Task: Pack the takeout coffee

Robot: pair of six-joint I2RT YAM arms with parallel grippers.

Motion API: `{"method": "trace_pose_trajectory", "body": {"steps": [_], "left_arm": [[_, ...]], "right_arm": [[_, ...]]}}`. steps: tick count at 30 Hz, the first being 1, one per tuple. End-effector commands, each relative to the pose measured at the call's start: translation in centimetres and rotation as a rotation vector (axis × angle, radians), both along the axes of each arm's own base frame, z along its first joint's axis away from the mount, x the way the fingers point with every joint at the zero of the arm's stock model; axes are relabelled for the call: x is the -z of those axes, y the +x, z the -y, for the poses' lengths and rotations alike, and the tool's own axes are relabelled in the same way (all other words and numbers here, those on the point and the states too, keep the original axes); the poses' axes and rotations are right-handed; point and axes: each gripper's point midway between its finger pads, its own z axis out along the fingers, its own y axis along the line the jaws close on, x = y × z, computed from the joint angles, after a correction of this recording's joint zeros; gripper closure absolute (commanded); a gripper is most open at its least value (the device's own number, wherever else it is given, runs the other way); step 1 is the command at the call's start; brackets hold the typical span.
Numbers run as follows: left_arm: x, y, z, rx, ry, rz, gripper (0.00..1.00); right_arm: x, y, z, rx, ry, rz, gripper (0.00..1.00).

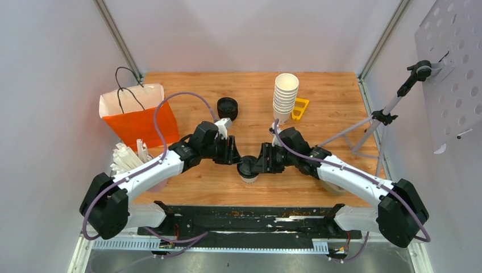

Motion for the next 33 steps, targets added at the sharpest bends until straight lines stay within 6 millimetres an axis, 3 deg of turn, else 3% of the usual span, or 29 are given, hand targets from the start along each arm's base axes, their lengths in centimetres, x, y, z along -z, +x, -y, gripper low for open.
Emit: {"method": "trace_pose_trajectory", "body": {"steps": [1, 12, 24, 28, 33], "left_arm": [[1.3, 0.0, -0.5, -0.011, 0.026, -0.010, 0.48], [3.2, -0.5, -1.6, -0.026, 0.085, -0.032, 0.51], [4.8, -1.0, -2.1, -0.026, 0.106, -0.052, 0.54], [4.3, -0.7, -1.8, -0.001, 0.092, -0.020, 0.54], [2.8, -0.6, -0.4, 0.063, 0.039, 0.008, 0.54]], "right_arm": [[1.1, -0.2, 0.7, -0.015, -0.023, 0.021, 0.57], [3.7, -0.4, 2.3, -0.012, -0.055, 0.006, 0.61], [6.7, -2.4, 3.3, 0.025, -0.031, -0.097, 0.61], [5.6, -1.9, 3.2, 0.023, -0.017, -0.063, 0.61], [1.7, 0.1, 3.3, 0.016, -0.013, 0.024, 0.55]]}}
